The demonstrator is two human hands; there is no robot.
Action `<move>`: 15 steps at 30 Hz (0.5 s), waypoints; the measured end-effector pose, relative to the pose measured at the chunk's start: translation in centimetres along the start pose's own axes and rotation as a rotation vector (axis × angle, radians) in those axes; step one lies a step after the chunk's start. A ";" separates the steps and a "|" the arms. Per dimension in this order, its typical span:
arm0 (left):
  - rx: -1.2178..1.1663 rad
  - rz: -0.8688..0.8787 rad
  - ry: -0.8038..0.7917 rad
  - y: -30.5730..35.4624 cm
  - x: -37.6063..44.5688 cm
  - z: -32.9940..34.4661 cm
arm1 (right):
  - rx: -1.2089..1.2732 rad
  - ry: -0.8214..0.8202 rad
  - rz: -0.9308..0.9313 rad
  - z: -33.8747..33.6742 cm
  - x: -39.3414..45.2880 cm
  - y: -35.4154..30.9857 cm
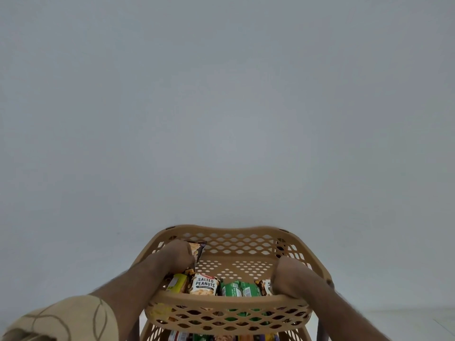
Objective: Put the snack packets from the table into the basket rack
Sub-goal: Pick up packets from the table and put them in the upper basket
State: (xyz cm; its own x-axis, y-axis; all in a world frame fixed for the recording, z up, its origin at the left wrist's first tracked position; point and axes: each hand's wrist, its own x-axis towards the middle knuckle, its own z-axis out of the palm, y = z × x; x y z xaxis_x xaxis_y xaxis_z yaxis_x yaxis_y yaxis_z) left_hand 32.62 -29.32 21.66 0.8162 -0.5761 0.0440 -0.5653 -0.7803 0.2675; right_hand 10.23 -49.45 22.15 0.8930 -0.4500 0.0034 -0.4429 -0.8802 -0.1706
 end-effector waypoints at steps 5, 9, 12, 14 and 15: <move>-0.096 0.009 -0.026 0.0 -0.2 0.1 | 0.013 0.000 0.005 0.0 0.0 0.0; -0.155 0.000 0.005 -0.1 -0.6 -0.2 | 0.073 0.018 0.031 -0.1 -0.3 0.0; -0.188 0.031 0.062 -0.2 -1.8 -1.0 | 0.115 0.043 0.044 -0.3 -0.5 -0.2; -0.193 0.060 0.117 -0.2 -2.8 -1.7 | 0.141 0.075 0.048 -0.4 -0.8 -0.4; -0.195 0.072 0.146 -0.3 -3.4 -2.1 | 0.153 0.095 0.050 -0.5 -0.9 -0.5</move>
State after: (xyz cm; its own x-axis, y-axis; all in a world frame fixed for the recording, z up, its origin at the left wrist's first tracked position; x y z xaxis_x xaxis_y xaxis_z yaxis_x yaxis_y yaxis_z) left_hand 30.25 -26.62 23.49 0.7914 -0.5761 0.2045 -0.6002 -0.6689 0.4386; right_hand 9.59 -48.72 22.69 0.8555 -0.5110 0.0835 -0.4623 -0.8266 -0.3210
